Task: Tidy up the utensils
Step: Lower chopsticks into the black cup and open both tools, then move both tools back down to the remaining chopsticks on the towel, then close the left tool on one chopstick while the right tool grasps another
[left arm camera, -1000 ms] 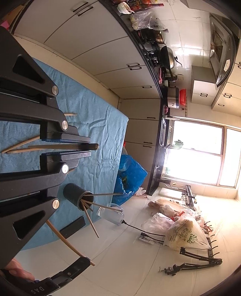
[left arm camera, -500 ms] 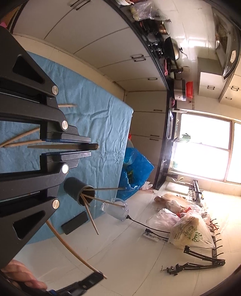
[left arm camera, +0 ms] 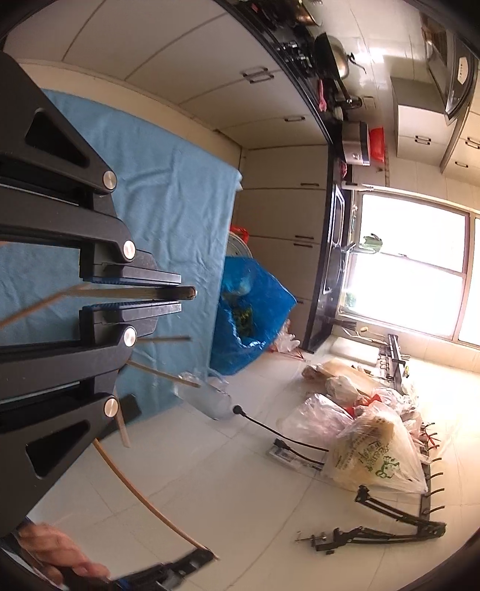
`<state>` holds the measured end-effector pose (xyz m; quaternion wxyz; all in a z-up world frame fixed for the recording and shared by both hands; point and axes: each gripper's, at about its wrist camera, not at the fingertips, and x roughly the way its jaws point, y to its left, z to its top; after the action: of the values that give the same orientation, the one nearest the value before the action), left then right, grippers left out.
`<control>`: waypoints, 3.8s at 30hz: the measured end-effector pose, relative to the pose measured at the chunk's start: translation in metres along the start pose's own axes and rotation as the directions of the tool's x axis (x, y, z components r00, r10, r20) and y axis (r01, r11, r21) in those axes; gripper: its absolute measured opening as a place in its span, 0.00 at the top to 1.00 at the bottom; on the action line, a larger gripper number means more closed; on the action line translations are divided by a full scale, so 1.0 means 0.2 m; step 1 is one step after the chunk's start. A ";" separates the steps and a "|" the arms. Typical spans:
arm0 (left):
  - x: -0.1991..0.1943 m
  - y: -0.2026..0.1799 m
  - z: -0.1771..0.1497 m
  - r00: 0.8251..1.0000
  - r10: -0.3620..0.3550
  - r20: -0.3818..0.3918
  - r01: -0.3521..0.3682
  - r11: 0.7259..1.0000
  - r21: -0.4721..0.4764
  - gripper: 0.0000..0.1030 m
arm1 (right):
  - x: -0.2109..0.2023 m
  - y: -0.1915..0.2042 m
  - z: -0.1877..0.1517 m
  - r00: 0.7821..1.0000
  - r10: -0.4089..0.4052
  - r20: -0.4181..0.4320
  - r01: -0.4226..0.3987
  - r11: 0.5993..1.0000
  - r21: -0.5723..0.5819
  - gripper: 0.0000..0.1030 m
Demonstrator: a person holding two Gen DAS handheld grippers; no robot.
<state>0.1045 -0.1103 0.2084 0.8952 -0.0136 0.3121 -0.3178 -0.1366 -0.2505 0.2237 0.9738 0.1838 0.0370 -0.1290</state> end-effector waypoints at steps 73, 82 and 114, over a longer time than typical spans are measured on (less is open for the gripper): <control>0.72 0.79 -0.93 0.831 0.114 -0.545 -0.268 0.940 -0.212 0.75 | 0.32 0.06 -1.09 0.821 0.048 -0.570 -0.104 0.992 -0.065 0.61; 0.82 0.75 -0.93 0.814 0.184 -0.551 -0.308 0.941 -0.141 0.91 | 0.33 0.08 -1.10 0.809 0.059 -0.585 -0.112 0.992 -0.054 0.56; 0.38 0.98 -0.81 0.932 0.061 -0.357 -0.175 0.939 -0.295 0.93 | 1.47 0.64 -1.56 0.415 -0.112 -0.903 -0.101 0.981 -0.168 0.82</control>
<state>0.1685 0.0301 -0.0065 0.8307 -0.0849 0.5106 -0.2050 0.1721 -0.0914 -0.0562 0.8109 0.1275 0.5711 -0.0081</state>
